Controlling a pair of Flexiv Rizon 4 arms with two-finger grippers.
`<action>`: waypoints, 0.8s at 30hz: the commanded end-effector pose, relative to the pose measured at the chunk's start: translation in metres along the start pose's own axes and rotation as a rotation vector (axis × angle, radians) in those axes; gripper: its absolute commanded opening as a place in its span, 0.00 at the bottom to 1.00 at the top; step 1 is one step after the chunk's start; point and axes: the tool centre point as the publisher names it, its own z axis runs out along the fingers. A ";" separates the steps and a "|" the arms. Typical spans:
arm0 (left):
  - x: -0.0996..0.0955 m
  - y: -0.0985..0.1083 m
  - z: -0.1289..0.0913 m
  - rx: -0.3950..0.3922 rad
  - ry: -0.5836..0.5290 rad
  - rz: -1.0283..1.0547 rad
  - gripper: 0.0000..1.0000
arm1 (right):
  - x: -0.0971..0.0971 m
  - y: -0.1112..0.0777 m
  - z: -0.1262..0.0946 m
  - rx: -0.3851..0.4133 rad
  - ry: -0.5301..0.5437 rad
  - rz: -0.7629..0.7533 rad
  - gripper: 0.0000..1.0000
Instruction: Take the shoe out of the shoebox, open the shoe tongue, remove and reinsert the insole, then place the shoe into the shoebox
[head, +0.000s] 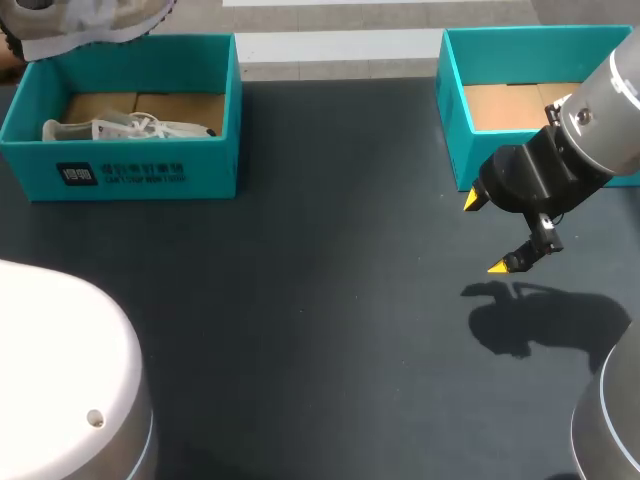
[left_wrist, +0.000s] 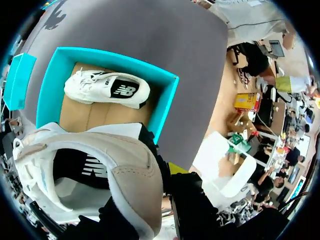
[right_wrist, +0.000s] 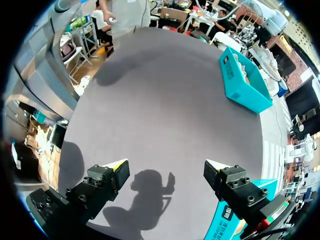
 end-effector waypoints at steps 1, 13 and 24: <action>0.003 -0.002 -0.001 -0.035 0.006 0.309 0.00 | 0.000 0.001 0.001 0.003 -0.001 0.001 1.00; -0.002 -0.005 0.000 -0.005 -0.003 0.276 0.00 | 0.000 0.001 0.001 0.003 -0.001 0.001 1.00; -0.014 -0.004 0.020 0.012 0.007 0.292 0.00 | 0.000 0.001 0.001 0.003 -0.001 0.001 1.00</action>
